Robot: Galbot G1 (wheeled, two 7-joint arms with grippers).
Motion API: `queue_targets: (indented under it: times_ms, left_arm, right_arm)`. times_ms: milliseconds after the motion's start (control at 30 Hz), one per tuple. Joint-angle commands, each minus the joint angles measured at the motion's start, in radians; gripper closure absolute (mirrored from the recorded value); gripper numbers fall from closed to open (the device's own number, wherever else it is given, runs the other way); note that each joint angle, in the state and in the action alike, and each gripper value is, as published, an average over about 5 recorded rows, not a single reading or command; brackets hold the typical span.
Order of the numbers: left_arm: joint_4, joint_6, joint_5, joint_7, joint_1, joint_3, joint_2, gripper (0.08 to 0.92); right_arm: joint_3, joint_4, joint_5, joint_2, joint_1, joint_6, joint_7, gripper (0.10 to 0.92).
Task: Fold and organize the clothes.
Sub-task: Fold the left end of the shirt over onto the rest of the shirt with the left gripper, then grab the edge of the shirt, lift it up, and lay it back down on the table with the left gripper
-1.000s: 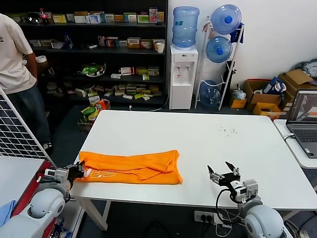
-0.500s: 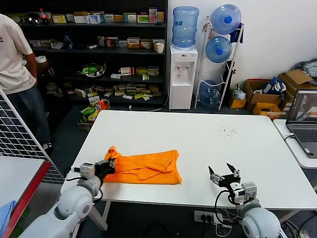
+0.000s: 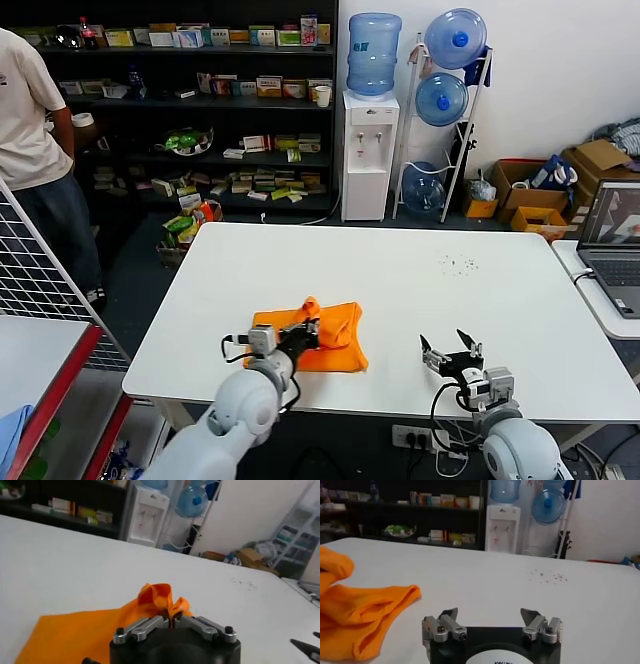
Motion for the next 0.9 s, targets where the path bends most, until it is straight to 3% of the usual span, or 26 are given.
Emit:
queue_targets:
  times_ms: [33,267,400,500,767,900]
  left_arm:
    - [0.11,-0.002,0.041,0.012,-0.037,0.083,-0.195,0.88]
    - [0.109,-0.075,-0.004,0.021,-0.038,0.043,-0.189,0.719]
    - [0.055,-0.104,-0.035,0.022,-0.021,0.006,-0.149,0.607]
    - [0.011,-0.106,-0.014,0.04,0.003,-0.023,-0.062,0.52]
    - [-0.034,-0.038,0.034,0.155,0.121,-0.149,0.258,0.303]
    - [-0.021,0.014,0.016,0.232,0.157,-0.216,0.34,0.2]
  right_arm:
    - [0.0,-0.004,0.004,0.0,0.003,-0.003,-0.002,0.203]
    - [-0.015,-0.011,0.011,-0.001,0.017,-0.007,-0.006,0.203]
    - [-0.024,-0.014,0.016,-0.002,0.029,-0.01,-0.006,0.203]
    - [-0.029,-0.014,0.017,-0.005,0.033,-0.011,-0.007,0.203]
    - [-0.031,-0.011,0.024,-0.017,0.03,-0.008,-0.019,0.203]
    - [-0.033,-0.007,0.038,-0.019,0.027,-0.014,-0.025,0.203]
